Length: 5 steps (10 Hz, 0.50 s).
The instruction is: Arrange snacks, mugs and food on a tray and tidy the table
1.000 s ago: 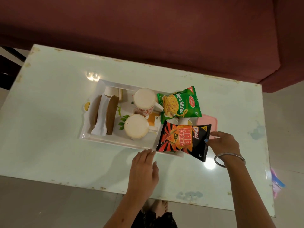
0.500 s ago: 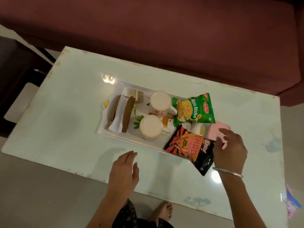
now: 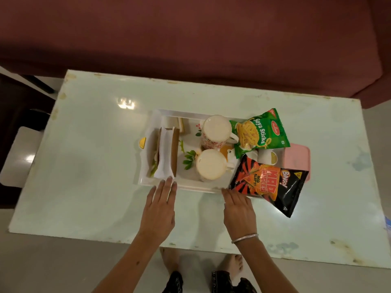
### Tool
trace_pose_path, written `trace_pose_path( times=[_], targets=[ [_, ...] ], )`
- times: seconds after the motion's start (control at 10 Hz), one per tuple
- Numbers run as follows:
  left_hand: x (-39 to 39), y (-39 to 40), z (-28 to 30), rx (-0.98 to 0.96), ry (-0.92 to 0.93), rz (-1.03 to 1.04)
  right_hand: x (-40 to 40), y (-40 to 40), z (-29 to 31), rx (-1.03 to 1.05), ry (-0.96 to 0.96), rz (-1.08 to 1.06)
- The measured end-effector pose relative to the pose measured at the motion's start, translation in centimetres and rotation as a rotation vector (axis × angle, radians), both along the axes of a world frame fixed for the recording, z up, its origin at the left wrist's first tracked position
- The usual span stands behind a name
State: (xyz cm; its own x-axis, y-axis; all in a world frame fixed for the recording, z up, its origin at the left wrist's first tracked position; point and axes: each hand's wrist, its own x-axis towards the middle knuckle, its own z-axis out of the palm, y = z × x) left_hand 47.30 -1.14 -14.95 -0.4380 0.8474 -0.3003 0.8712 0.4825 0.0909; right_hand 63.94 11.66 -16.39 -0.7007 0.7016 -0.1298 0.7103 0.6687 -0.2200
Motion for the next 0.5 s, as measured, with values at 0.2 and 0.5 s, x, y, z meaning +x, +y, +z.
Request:
trace_pose_path(
  times=[0.2, 0.5],
  targets=[
    [-0.6, -0.3, -0.5, -0.057, -0.017, -0.067, 0.2, -0.2, -0.4, 0.035, -0.042, -0.015],
    [3.8, -1.9, 2.8, -0.196, -0.174, 0.013, 0.2, -4.8, 2.9, -0.011, -0.116, -0.152]
  ],
)
